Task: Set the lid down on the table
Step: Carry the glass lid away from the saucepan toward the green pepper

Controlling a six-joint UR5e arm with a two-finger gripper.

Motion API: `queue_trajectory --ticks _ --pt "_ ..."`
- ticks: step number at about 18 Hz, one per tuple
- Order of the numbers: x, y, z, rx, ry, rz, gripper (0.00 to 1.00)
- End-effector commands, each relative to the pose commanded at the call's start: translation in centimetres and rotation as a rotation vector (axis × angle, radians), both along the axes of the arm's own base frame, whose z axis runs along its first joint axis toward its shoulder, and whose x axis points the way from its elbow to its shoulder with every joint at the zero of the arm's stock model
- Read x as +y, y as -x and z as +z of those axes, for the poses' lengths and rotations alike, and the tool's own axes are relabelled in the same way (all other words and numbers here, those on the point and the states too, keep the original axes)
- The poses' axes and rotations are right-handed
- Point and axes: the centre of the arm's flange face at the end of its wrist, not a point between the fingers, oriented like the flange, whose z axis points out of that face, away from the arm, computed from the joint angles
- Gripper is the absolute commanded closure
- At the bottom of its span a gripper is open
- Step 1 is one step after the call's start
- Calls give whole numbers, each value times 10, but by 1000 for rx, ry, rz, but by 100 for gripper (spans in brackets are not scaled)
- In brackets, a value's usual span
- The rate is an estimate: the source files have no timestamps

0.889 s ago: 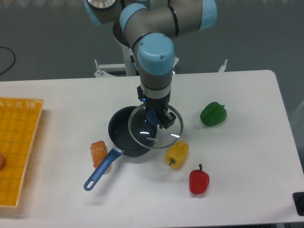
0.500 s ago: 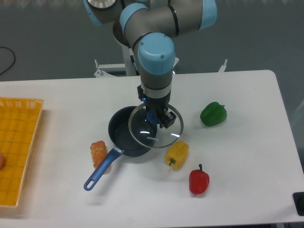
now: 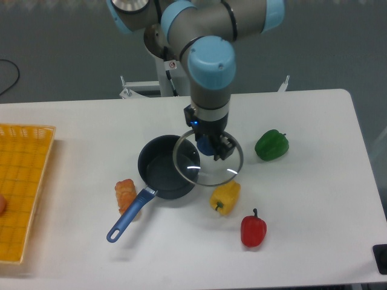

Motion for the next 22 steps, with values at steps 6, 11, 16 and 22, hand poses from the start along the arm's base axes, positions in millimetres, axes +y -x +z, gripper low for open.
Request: queue_trajectory --ticks 6,11,16,22 --pt "-13 28 -1 45 -30 44 44" --pt "-21 58 -19 55 -36 84 44" --pt "-17 78 -45 41 -21 95 44" --pt "-22 108 -70 44 -16 123 44"
